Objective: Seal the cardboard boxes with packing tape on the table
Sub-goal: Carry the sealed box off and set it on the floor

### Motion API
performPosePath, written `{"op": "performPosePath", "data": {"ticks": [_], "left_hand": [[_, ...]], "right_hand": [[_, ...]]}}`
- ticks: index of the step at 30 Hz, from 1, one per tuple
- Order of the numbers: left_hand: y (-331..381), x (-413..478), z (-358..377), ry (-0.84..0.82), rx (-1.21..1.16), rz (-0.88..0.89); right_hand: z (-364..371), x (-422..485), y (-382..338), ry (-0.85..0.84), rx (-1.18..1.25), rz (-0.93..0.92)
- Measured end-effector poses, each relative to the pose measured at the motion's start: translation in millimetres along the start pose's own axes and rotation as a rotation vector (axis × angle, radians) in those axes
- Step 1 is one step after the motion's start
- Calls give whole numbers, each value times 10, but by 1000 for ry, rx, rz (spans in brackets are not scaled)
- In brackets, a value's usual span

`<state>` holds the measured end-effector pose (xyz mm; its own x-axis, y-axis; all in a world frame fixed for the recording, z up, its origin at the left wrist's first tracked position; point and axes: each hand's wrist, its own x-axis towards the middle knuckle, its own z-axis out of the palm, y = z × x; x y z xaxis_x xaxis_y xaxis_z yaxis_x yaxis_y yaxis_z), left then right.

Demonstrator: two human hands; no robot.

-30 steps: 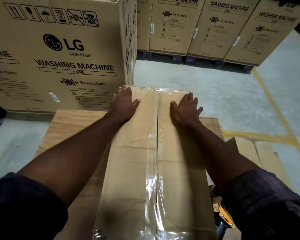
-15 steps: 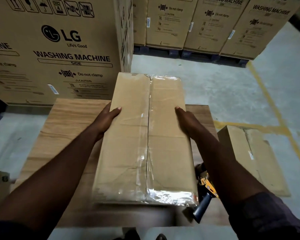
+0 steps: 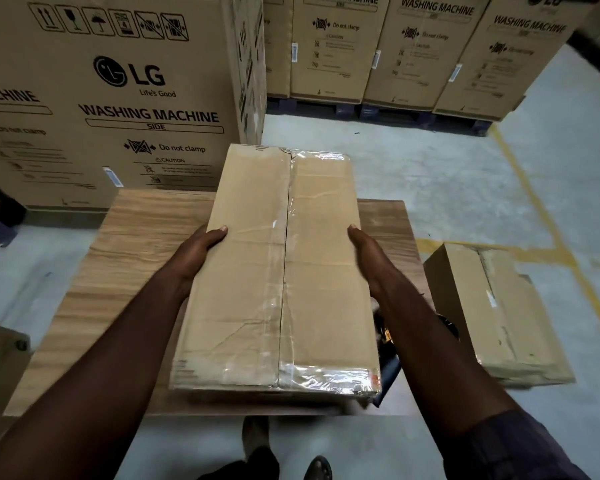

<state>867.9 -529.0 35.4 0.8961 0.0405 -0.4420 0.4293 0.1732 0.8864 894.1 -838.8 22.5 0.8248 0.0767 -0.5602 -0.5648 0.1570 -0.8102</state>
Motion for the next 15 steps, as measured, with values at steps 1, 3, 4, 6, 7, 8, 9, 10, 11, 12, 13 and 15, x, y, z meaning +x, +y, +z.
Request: {"op": "performPosePath", "data": {"ticks": [1, 3, 4, 6, 7, 8, 9, 10, 11, 12, 13, 15], "left_hand": [[31, -54, 10, 1, 8, 11], [112, -182, 40, 6, 22, 35], [162, -248, 58, 10, 23, 45], [271, -411, 101, 10, 26, 62], [325, -477, 115, 9, 26, 64], [373, -569, 138, 17, 26, 65], [415, -649, 163, 29, 23, 63], [462, -757, 195, 39, 16, 58], [496, -841, 218, 43, 6, 56], [528, -928, 254, 47, -9, 51], [536, -1012, 289, 57, -17, 54], [536, -1182, 378, 73, -38, 52]], "right_hand": [[5, -52, -16, 0, 4, -6], [6, -175, -78, -5, -14, -34], [10, -250, -132, -7, -22, -49], [12, -436, -259, -1, -44, -75], [21, -529, -324, 6, -48, -82], [12, -646, -382, 4, -52, -97], [4, -762, -431, 5, -52, -109], [-20, -885, -471, -11, -62, -124], [-27, -1027, -507, -25, -67, -143], [-41, -1152, -535, -33, -77, -161], [-48, -1319, -554, -28, -84, -174], [-99, -1555, -553, -28, -127, -220]]}}
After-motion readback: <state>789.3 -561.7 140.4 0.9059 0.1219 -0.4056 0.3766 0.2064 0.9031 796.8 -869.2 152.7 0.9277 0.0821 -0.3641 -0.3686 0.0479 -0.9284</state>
